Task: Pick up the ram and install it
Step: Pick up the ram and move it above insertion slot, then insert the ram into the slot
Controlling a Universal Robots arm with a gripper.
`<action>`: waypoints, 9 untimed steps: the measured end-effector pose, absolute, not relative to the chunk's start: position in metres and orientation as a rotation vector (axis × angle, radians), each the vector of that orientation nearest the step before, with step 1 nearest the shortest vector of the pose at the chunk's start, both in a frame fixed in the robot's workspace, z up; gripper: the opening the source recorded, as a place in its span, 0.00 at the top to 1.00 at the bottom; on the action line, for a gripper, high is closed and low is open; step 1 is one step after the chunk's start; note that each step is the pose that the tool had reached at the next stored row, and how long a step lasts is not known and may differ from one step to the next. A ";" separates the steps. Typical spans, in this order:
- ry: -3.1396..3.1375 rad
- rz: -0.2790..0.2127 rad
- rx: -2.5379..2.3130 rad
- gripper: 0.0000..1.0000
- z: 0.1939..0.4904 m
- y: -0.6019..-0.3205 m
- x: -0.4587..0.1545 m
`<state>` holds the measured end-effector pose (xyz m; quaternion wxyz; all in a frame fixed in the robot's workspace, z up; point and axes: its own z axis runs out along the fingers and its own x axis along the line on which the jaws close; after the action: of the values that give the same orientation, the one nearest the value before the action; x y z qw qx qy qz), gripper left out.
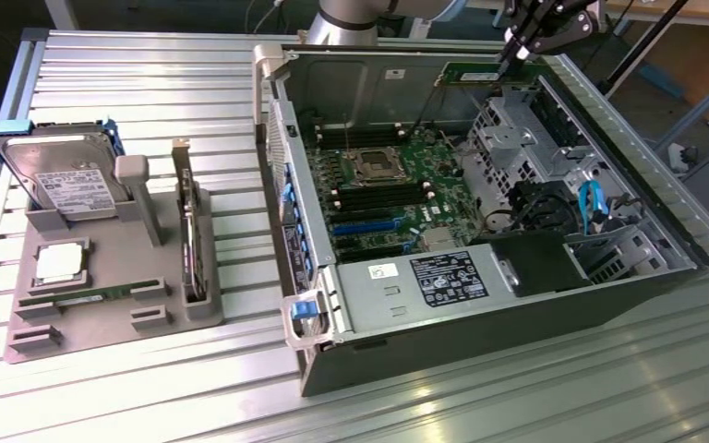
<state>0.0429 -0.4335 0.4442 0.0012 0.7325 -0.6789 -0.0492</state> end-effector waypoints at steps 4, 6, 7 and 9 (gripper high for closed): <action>-2.131 -0.154 2.300 0.87 0.444 -0.434 0.043; -2.131 -0.154 2.300 0.87 0.444 -0.434 0.043; -2.132 -0.154 2.300 0.87 0.444 -0.433 0.042; -2.131 -0.154 2.300 0.87 0.444 -0.433 0.040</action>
<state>0.0401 -0.4330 0.4435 0.0012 0.7325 -0.6790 -0.0491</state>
